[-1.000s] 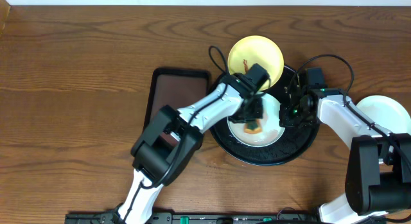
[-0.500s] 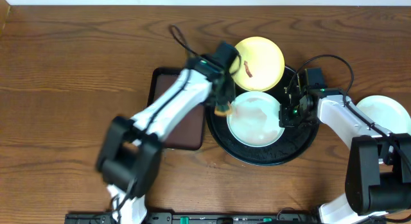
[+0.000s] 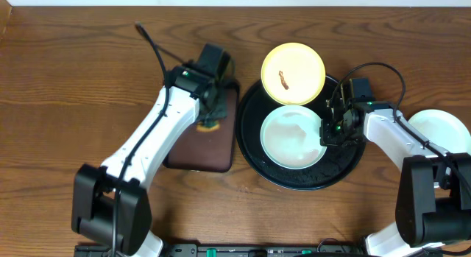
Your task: Clean dirty plates on tray and stack at the side
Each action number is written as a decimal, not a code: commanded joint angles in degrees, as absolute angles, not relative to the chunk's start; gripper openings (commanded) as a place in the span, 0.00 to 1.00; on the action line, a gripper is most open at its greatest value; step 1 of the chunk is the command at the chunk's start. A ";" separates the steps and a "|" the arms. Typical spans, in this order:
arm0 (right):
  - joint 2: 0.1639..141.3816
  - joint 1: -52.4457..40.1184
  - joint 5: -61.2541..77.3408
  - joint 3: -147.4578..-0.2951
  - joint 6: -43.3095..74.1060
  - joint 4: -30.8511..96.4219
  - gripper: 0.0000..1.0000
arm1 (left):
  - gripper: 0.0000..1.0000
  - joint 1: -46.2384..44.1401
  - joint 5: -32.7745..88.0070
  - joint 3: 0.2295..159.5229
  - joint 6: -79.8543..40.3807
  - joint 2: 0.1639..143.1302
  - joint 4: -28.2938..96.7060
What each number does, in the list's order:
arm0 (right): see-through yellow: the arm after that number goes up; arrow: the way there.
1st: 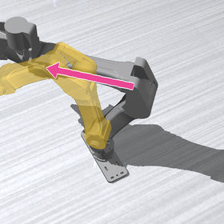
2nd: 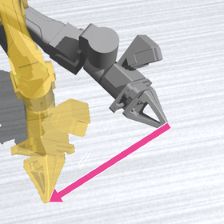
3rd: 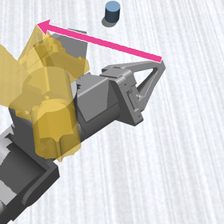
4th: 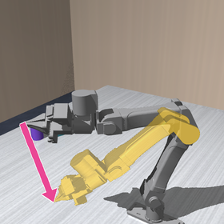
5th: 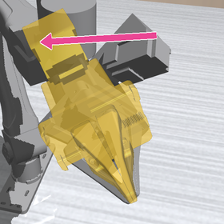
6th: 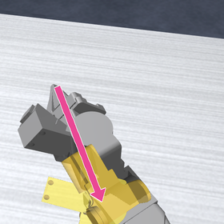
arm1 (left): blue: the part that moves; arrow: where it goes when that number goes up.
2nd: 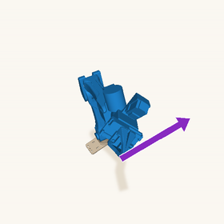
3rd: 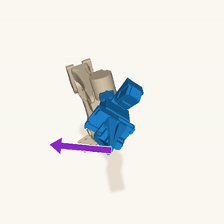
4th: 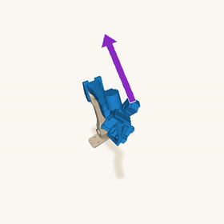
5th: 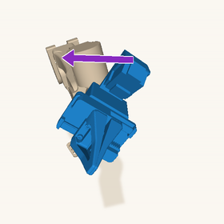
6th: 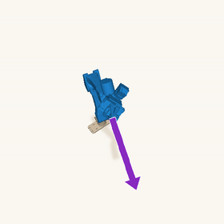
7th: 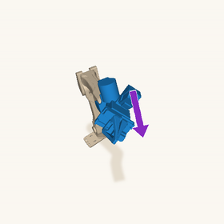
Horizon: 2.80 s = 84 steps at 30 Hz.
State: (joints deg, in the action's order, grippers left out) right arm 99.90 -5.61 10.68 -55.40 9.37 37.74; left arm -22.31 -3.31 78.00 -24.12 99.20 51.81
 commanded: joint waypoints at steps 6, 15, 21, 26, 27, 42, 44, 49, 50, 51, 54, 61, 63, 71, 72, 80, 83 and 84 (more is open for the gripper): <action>100.51 -5.67 5.89 -54.61 8.05 38.11 0.01 | 0.52 -18.22 -4.95 71.81 -19.25 100.31 47.92; 100.51 -5.69 9.78 -54.61 8.14 34.24 0.07 | 0.75 -13.50 -4.95 81.45 -19.33 90.65 62.00; 98.85 -5.78 9.23 -55.09 7.88 34.52 0.01 | 0.81 -8.78 -5.02 81.67 -19.27 78.65 66.57; 90.78 -7.99 7.57 -57.47 5.91 38.20 0.01 | 0.82 -6.79 -5.26 81.67 -19.07 73.97 68.49; 88.92 -9.17 6.15 -58.37 5.91 39.46 0.01 | 0.83 -6.63 -5.26 81.67 -19.07 73.47 68.86; 85.06 -28.86 3.18 -69.41 8.14 24.67 0.01 | 0.84 -6.66 -5.21 81.67 -19.09 73.36 68.97; 86.96 -31.16 2.70 -69.41 8.10 20.53 0.01 | 0.84 -6.66 -5.21 81.67 -19.09 73.36 68.97; 92.99 -36.69 -4.38 -69.41 3.33 10.90 0.01 | 0.84 -6.66 -5.21 81.67 -19.09 73.36 68.97; 94.15 -38.63 -7.33 -69.41 -0.71 7.60 0.01 | 0.84 -6.66 -5.21 81.67 -19.09 73.36 68.97; 94.45 -39.66 -8.56 -69.41 -3.14 6.00 0.01 | 0.84 -6.66 -5.21 81.67 -19.09 73.36 68.97; 94.32 -43.42 -16.16 -69.43 -9.63 1.61 0.01 | 0.84 -6.66 -5.21 81.67 -19.09 73.36 68.97; 94.06 -50.35 -31.70 -69.45 -19.88 -2.24 0.01 | 0.84 -6.66 -5.21 81.67 -19.09 73.36 68.97; 94.02 -51.70 -35.51 -69.45 -21.69 -3.40 0.01 | 0.84 -6.66 -5.21 81.67 -19.09 73.36 68.97; 93.97 -53.63 -40.95 -69.45 -25.61 -4.95 0.01 | 0.84 -6.66 -5.21 81.67 -19.09 73.36 68.97; 93.97 -53.63 -40.97 -69.45 -25.61 -4.95 0.01 | 0.84 -6.66 -5.21 81.67 -19.09 73.36 68.97; 93.97 -53.67 -40.93 -69.45 -25.58 -4.97 0.01 | 0.84 -6.66 -5.21 81.67 -19.09 73.36 68.97; 93.97 -53.69 -40.95 -69.45 -25.61 -4.91 0.01 | 0.84 -6.66 -5.21 81.67 -19.09 73.36 68.97; 93.97 -53.69 -40.97 -69.45 -25.61 -4.91 0.01 | 0.84 -6.66 -5.21 81.67 -19.09 73.36 68.97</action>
